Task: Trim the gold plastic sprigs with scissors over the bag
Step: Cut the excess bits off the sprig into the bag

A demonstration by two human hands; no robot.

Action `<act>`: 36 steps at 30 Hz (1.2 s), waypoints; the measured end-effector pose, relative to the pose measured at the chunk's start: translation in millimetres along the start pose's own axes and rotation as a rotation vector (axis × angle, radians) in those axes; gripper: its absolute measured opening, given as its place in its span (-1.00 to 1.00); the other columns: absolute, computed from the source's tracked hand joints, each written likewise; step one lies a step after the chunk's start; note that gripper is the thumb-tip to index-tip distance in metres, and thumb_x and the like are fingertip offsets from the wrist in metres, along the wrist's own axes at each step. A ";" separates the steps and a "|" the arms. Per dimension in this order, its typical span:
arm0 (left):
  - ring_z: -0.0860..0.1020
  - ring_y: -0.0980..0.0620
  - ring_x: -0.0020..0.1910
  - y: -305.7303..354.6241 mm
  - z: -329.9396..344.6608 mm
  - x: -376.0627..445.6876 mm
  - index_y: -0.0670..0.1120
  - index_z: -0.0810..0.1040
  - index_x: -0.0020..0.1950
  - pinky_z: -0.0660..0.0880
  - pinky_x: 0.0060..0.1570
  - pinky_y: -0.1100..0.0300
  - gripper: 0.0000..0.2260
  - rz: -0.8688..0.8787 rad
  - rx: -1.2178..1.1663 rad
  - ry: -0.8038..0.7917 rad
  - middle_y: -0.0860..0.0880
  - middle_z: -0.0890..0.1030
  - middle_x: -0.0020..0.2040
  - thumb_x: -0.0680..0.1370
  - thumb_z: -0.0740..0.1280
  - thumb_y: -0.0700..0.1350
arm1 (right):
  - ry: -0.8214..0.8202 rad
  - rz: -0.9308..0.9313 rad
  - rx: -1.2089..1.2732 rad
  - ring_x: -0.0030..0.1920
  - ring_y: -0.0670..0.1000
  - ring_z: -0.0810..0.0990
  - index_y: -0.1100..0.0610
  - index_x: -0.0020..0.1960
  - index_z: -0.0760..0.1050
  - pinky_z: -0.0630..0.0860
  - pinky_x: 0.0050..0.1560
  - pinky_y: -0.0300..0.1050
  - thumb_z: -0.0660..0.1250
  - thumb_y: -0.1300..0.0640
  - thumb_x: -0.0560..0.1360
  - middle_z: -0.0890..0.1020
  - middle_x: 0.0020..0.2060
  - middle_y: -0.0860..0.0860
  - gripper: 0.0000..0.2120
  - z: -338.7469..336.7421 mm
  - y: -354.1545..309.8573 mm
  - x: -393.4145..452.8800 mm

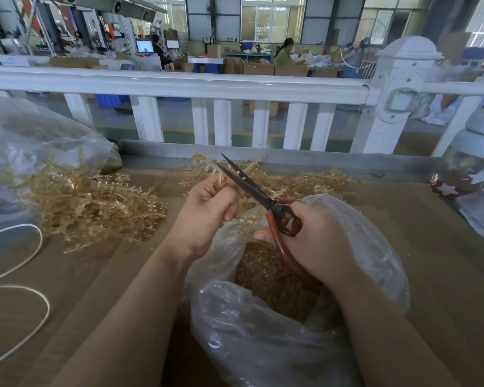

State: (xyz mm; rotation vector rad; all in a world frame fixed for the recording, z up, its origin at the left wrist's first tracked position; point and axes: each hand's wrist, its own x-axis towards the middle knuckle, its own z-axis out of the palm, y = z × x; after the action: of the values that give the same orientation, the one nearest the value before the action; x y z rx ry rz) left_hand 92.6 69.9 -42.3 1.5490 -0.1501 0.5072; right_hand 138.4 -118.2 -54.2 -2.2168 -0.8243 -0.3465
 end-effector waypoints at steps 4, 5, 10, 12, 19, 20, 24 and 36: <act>0.25 0.03 -0.45 2.4 1.0 -1.7 -0.10 0.44 -0.26 0.40 -0.26 0.30 -0.89 0.003 0.012 -0.047 -0.01 0.32 -0.52 0.45 0.27 -0.12 | 0.008 -0.001 -0.015 -0.24 -0.36 0.52 -0.33 -0.11 0.35 0.32 -0.33 -0.42 0.10 -0.70 0.18 0.50 -0.34 -0.38 -0.47 0.5 -0.5 -0.3; 0.25 0.03 -0.46 2.6 1.2 -1.8 -0.09 0.46 -0.24 0.40 -0.26 0.30 -0.91 -0.002 0.016 -0.048 0.00 0.32 -0.52 0.46 0.26 -0.14 | 0.006 -0.003 -0.012 -0.23 -0.35 0.52 -0.32 -0.10 0.35 0.32 -0.32 -0.43 0.10 -0.70 0.19 0.51 -0.33 -0.38 -0.46 1.3 -0.2 -0.4; 0.26 0.05 -0.47 3.1 -0.8 -2.2 -0.12 0.47 -0.20 0.40 -0.26 0.33 -0.90 -0.016 0.023 -0.055 0.01 0.32 -0.53 0.47 0.20 -0.23 | 0.005 -0.007 0.009 -0.16 -0.36 0.54 -0.32 -0.11 0.38 0.36 -0.30 -0.46 0.13 -0.70 0.18 0.53 -0.30 -0.38 -0.46 4.3 1.9 -0.2; 0.26 0.06 -0.47 3.2 -1.2 -2.5 -0.18 0.47 -0.16 0.41 -0.27 0.34 -0.91 -0.021 0.016 -0.057 0.02 0.32 -0.54 0.46 0.18 -0.25 | 0.002 -0.005 0.012 -0.12 -0.39 0.53 -0.33 -0.14 0.37 0.37 -0.29 -0.46 0.12 -0.71 0.17 0.54 -0.30 -0.38 -0.47 5.2 2.5 0.3; 0.24 0.06 -0.51 5.0 -0.8 -2.4 -0.09 0.47 -0.28 0.39 -0.32 0.30 -0.86 -0.058 -0.065 -0.051 0.01 0.31 -0.56 0.43 0.18 -0.25 | 0.009 -0.021 0.013 -0.12 -0.38 0.53 -0.32 -0.15 0.36 0.36 -0.34 -0.47 0.14 -0.70 0.19 0.52 -0.33 -0.39 -0.49 4.3 3.0 0.4; 0.24 0.06 -0.51 5.0 -0.9 -2.6 -0.07 0.48 -0.30 0.38 -0.32 0.28 -0.83 -0.061 -0.064 -0.063 0.01 0.31 -0.56 0.44 0.18 -0.25 | 0.013 -0.024 0.010 -0.13 -0.37 0.54 -0.32 -0.15 0.35 0.36 -0.35 -0.46 0.13 -0.70 0.19 0.51 -0.35 -0.38 -0.49 4.1 2.9 0.6; 0.24 0.03 -0.49 5.6 0.4 -4.4 -0.01 0.50 -0.36 0.37 -0.31 0.25 -0.78 -0.078 -0.030 -0.109 0.01 0.32 -0.56 0.42 0.20 -0.25 | 0.016 -0.024 -0.005 -0.24 -0.32 0.54 -0.32 -0.15 0.34 0.39 -0.29 -0.41 0.07 -0.73 0.17 0.51 -0.32 -0.37 -0.45 5.0 2.8 0.5; 0.59 0.02 -0.23 1.2 -6.9 -2.2 -0.09 0.59 -0.13 0.53 -0.18 0.20 -0.95 -0.081 -0.187 -0.108 -0.04 0.64 -0.20 0.44 0.40 -0.21 | 0.018 -0.010 -0.023 -0.23 -0.30 0.54 -0.29 -0.05 0.41 0.40 -0.27 -0.41 0.17 -0.65 0.21 0.55 -0.29 -0.34 -0.46 2.3 3.0 1.3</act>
State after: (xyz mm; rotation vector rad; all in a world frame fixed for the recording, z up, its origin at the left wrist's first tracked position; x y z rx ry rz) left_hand 88.6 76.1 -42.3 1.3936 -0.2115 0.3360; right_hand 141.3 -117.5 -56.8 -2.2278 -0.8259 -0.3821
